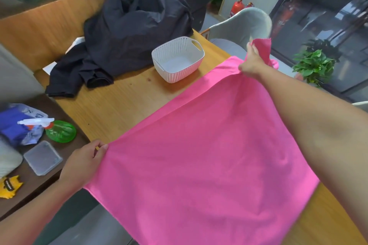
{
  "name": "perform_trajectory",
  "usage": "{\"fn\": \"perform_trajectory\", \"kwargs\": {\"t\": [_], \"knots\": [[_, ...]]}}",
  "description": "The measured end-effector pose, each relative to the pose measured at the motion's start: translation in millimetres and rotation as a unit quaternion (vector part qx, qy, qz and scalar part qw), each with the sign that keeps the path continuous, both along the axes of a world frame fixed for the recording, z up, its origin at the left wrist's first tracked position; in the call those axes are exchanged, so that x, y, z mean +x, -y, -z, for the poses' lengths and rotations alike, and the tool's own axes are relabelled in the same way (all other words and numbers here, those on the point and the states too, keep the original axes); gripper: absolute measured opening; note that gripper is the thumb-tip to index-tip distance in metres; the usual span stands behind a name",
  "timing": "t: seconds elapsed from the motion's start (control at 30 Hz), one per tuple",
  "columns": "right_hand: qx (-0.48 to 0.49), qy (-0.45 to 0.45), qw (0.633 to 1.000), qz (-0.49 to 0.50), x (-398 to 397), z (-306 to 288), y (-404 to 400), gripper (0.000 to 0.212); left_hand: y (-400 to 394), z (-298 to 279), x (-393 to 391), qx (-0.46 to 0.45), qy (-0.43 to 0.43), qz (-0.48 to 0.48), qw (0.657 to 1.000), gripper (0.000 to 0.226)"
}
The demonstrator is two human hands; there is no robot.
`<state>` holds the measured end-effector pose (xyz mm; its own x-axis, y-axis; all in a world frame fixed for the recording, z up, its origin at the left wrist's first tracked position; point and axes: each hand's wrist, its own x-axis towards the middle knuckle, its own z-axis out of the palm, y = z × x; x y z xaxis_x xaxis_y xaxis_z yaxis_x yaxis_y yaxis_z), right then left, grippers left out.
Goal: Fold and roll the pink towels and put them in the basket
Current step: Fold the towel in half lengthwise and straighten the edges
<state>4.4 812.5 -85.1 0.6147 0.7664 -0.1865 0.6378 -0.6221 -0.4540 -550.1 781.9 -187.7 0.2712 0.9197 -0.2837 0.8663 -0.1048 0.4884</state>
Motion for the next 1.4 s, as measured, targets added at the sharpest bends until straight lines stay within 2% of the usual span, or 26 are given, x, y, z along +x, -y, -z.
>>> {"fn": "perform_trajectory", "kwargs": {"t": [0.1, 0.2, 0.3, 0.43, 0.6, 0.77, 0.87, 1.03, 1.17, 1.3, 1.4], "knots": [[-0.050, -0.083, 0.994, -0.058, -18, 25, 6, 0.097, 1, 16, 3, -0.018, -0.072, -0.010, 0.997, 0.029], [-0.113, -0.066, 0.985, -0.112, -38, 61, 32, 0.090, 4, 26, 9, -0.020, -0.131, -0.020, 0.991, 0.024], [-0.163, -0.064, 0.977, -0.118, -47, 88, 76, 0.085, 7, 26, 21, -0.019, -0.196, 0.004, 0.980, 0.016], [-0.154, -0.038, 0.984, -0.085, -45, 103, 146, 0.076, 10, 15, 46, 0.014, -0.287, 0.054, 0.956, 0.035], [-0.154, -0.026, 0.987, -0.032, -22, 102, 224, 0.069, 17, 16, 105, 0.072, -0.225, 0.139, 0.962, 0.033], [-0.156, -0.027, 0.987, 0.020, 18, 102, 283, 0.067, 19, 13, 192, 0.030, -0.128, 0.230, 0.964, 0.039], [-0.152, -0.025, 0.987, 0.047, 49, 105, 308, 0.063, 16, 8, 243, 0.025, -0.108, 0.275, 0.955, 0.040], [-0.146, 0.028, 0.976, 0.161, 93, 118, 351, 0.055, -7, 2, 325, 0.058, -0.097, 0.340, 0.934, 0.041], [-0.099, 0.056, 0.937, 0.331, 117, 131, 368, 0.050, -36, 0, 382, 0.076, -0.108, 0.364, 0.922, 0.042], [-0.070, -0.020, 0.839, 0.540, 136, 146, 372, 0.050, -64, 11, 437, 0.078, -0.097, 0.406, 0.905, 0.044], [-0.085, -0.083, 0.804, 0.582, 140, 160, 375, 0.038, -83, 22, 477, 0.083, -0.082, 0.429, 0.896, 0.048]]}}
